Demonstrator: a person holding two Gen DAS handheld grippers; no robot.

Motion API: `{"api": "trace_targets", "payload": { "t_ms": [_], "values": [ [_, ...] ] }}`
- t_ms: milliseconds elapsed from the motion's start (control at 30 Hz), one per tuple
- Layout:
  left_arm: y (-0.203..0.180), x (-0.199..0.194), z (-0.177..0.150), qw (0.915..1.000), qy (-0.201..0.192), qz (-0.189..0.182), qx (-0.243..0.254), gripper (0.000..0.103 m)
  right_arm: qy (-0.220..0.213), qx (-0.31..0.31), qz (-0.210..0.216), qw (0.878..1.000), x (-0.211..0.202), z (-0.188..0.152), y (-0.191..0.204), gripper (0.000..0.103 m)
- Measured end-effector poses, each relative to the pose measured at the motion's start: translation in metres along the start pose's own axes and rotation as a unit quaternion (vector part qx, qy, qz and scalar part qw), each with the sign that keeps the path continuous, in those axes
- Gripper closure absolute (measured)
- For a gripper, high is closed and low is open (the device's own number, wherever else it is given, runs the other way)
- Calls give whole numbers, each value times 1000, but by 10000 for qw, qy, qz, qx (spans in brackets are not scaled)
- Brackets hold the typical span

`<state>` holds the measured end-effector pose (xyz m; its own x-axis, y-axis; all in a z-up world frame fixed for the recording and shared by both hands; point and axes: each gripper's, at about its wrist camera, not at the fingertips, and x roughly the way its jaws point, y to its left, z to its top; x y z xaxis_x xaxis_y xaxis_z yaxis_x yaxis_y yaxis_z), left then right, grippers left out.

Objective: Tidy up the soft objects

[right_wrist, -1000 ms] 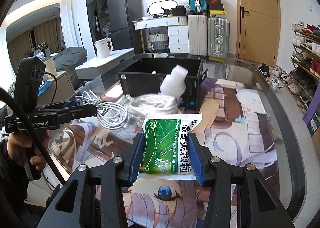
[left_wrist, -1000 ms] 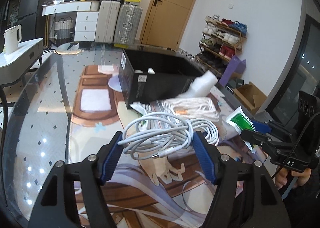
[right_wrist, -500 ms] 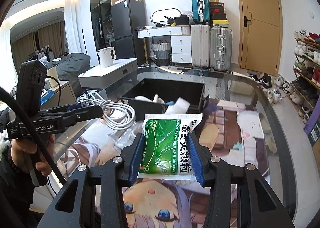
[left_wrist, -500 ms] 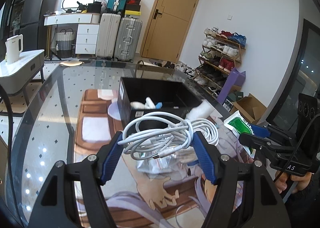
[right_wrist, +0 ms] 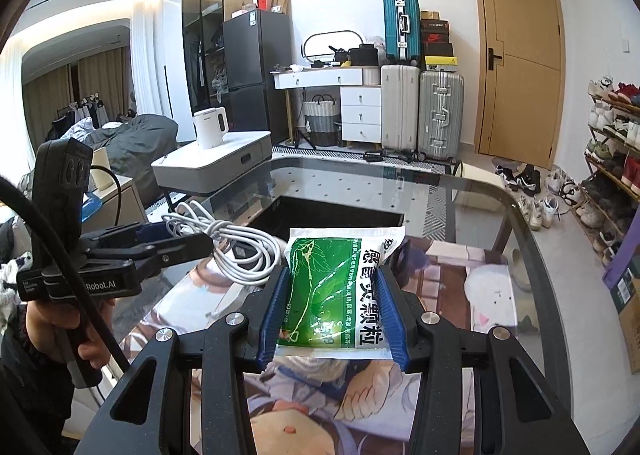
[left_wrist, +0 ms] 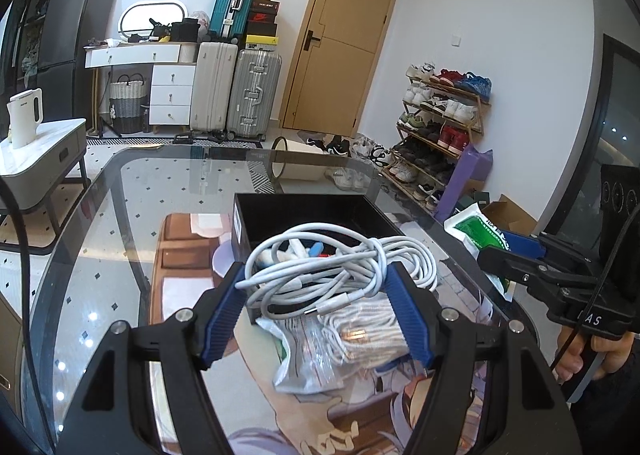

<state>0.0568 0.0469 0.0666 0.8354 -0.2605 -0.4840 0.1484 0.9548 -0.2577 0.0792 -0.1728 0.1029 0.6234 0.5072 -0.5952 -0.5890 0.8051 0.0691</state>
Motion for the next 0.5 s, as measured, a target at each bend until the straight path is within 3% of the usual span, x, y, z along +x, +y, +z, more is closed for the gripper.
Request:
{"api": "trace_targets", "payload": {
  "t_ms": [500],
  "values": [
    [4, 37, 22, 9998, 76, 171, 79, 34, 185, -84, 12, 9998, 35, 26, -13, 59]
  ]
}}
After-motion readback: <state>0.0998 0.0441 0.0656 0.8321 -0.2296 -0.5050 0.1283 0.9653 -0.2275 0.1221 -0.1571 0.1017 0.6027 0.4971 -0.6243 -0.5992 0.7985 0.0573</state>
